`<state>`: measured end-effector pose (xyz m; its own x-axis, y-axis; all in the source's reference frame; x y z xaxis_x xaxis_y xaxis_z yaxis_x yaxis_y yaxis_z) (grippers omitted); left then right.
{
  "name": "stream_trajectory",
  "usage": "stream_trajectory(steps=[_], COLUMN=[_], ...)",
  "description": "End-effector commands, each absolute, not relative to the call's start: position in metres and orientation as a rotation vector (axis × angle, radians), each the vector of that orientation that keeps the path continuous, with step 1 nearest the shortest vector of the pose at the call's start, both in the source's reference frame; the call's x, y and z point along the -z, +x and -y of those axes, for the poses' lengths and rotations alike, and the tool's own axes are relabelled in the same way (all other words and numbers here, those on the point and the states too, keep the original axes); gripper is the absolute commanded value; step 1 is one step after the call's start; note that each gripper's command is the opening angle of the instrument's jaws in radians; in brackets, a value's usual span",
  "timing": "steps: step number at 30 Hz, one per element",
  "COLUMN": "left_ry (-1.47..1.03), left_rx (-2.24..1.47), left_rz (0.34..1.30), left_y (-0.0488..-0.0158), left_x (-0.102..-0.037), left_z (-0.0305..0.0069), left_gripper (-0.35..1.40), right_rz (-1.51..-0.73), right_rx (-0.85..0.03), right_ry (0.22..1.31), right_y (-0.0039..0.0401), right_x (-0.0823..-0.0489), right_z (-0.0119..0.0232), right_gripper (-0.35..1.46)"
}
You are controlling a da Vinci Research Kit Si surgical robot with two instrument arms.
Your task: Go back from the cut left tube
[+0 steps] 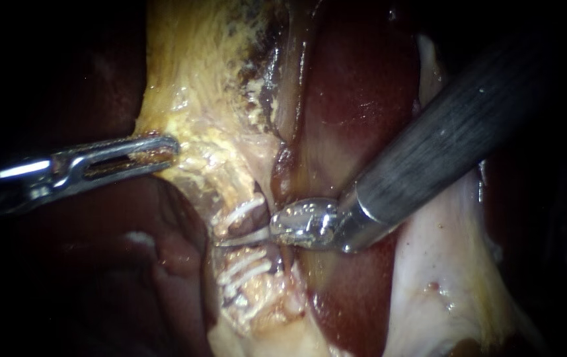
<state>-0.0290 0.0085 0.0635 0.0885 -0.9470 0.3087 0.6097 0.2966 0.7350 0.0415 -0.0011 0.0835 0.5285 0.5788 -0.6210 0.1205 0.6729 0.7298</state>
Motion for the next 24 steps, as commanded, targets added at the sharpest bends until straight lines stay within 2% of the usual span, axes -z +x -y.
stream_trajectory(steps=[1, 5, 9, 14, 18, 24], left_ry=[0.483, 0.483, 0.483, 0.483, 0.483, 0.483], left_rx=[1.226, 1.227, 1.227, 1.226, 1.226, 1.226], left_rz=[0.865, 0.865, 0.865, 0.865, 0.865, 0.865], left_y=[-0.029, -0.029, -0.029, -0.0289, -0.0289, -0.0288], left_x=[-0.0635, -0.0634, -0.0634, -0.0633, -0.0633, -0.0633], left_z=[-0.0085, -0.0085, -0.0084, -0.0084, -0.0084, -0.0084], left_gripper=[-0.35, -0.35, -0.35, -0.35, -0.35, -0.35], right_rz=[-0.998, -0.995, -0.999, -0.999, -0.997, -1.001], right_rx=[-0.313, -0.312, -0.32, -0.326, -0.334, -0.322], right_ry=[0.813, 0.813, 0.803, 0.796, 0.794, 0.789], right_y=[0.0415, 0.0415, 0.0416, 0.0416, 0.0416, 0.0414], right_x=[-0.0835, -0.0834, -0.0832, -0.0829, -0.0828, -0.0824], right_z=[0.0011, 0.0012, 0.0011, 0.0011, 0.0012, 0.0015], right_gripper=[-0.35, -0.35, 0.39, 0.74, 0.86, 0.94])
